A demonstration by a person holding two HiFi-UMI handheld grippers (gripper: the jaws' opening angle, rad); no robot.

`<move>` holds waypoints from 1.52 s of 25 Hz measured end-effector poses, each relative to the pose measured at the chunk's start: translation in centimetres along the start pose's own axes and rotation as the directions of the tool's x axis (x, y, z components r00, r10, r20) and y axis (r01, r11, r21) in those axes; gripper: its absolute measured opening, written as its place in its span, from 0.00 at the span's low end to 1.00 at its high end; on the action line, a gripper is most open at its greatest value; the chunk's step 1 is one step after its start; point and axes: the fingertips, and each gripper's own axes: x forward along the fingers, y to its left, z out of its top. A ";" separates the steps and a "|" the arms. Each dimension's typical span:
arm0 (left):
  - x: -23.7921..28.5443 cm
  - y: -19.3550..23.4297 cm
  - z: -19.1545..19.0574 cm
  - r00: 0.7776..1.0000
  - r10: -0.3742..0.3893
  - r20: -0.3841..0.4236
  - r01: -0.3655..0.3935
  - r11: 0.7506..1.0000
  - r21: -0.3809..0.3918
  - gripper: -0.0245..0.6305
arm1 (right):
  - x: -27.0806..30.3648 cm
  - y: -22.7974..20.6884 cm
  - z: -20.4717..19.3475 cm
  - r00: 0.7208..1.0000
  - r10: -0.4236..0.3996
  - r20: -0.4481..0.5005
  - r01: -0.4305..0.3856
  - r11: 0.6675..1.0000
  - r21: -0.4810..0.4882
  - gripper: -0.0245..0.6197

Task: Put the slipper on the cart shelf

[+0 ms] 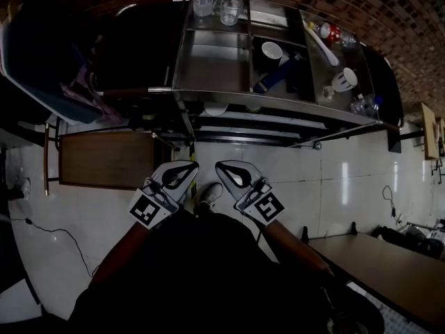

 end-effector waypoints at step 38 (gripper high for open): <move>-34.0 15.4 -3.7 0.996 -0.086 -0.006 0.086 0.996 0.029 0.04 | 30.0 25.1 -1.5 0.998 -0.049 -0.027 0.050 0.998 0.034 0.04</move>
